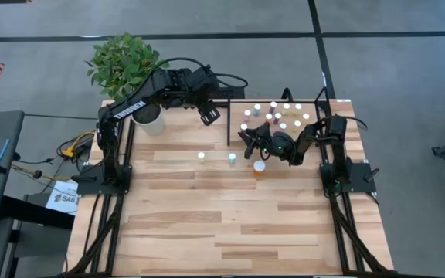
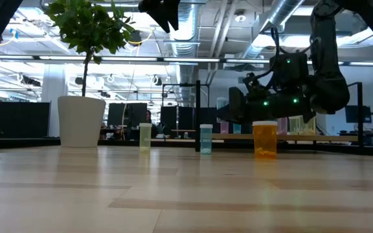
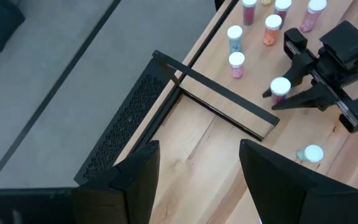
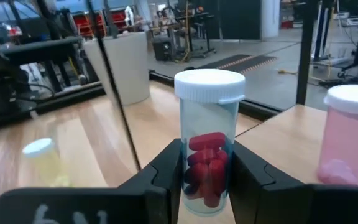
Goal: Pick and place medicine bottles onto shelf by color
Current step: Put the blue pill bottle on the shelf
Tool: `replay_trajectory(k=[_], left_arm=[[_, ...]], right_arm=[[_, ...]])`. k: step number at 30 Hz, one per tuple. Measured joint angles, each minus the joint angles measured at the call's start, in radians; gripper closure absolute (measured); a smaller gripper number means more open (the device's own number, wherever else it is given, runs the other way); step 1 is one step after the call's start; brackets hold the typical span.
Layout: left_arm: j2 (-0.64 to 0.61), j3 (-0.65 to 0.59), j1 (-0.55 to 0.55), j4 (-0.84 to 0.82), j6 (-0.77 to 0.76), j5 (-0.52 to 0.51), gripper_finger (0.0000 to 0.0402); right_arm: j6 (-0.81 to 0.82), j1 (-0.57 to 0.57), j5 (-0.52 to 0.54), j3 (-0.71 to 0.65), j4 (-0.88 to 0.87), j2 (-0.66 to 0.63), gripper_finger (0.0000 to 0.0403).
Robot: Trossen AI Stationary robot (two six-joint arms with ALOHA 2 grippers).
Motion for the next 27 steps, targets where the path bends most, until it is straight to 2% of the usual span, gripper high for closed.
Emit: replay_trajectory(k=[14, 27], left_arm=[[0.000, 0.000, 0.000, 0.000, -0.006, 0.000, 0.0192], [0.000, 0.000, 0.000, 0.000, -0.026, 0.000, 0.0192]], right_arm=[[0.007, -0.020, 0.001, 0.006, -0.111, -0.001, 0.0289], [0.011, -0.019, 0.003, 0.115, -0.293, -0.003, 0.0289]])
